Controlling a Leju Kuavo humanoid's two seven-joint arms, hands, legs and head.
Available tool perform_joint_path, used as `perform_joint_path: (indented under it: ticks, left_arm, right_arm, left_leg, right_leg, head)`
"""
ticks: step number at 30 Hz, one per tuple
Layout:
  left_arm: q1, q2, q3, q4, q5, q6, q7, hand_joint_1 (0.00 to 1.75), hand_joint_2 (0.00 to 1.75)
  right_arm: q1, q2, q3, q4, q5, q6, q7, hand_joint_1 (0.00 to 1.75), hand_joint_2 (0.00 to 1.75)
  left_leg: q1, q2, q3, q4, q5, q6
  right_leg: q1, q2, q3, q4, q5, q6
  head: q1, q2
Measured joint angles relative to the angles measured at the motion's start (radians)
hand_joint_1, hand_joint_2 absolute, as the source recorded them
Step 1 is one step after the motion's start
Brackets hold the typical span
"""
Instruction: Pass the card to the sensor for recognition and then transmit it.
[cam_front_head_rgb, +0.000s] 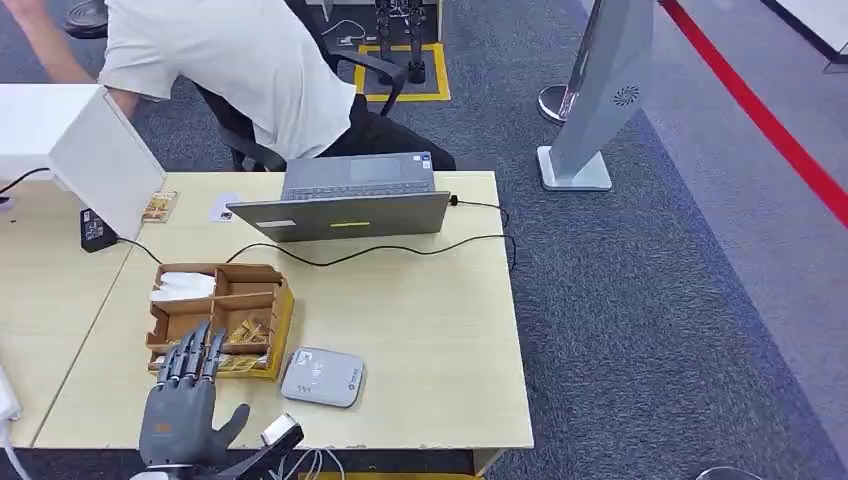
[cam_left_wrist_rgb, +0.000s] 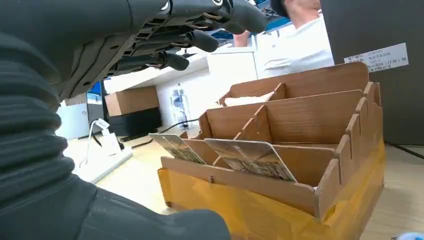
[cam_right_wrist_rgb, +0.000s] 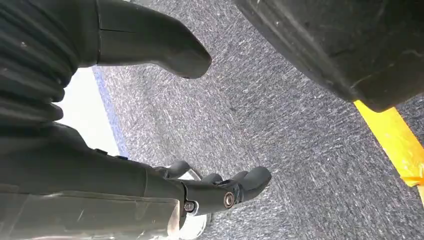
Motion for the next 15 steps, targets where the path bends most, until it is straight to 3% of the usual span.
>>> perform_joint_path:
  ticks: [7,15]
  left_arm:
    - [-0.001,-0.003,0.005,0.011,-0.003,-0.007,0.000,0.00,1.75]
    - [-0.026,-0.029,0.062,0.080,-0.019,0.006,-0.002,0.00,1.75]
  right_arm:
    - [0.000,0.000,0.000,0.000,0.006,0.000,0.000,0.00,1.75]
    - [0.000,0.000,0.000,0.000,0.017,0.001,0.000,0.00,1.75]
  left_leg:
    - [0.000,0.000,0.000,0.000,0.000,0.000]
    - [0.000,0.000,0.000,0.000,0.000,0.000]
  right_leg:
    - [0.000,0.000,0.000,0.000,0.000,0.000]
    - [0.000,0.000,0.000,0.000,0.000,0.000]
  head:
    - [0.000,0.000]
    - [0.000,0.000]
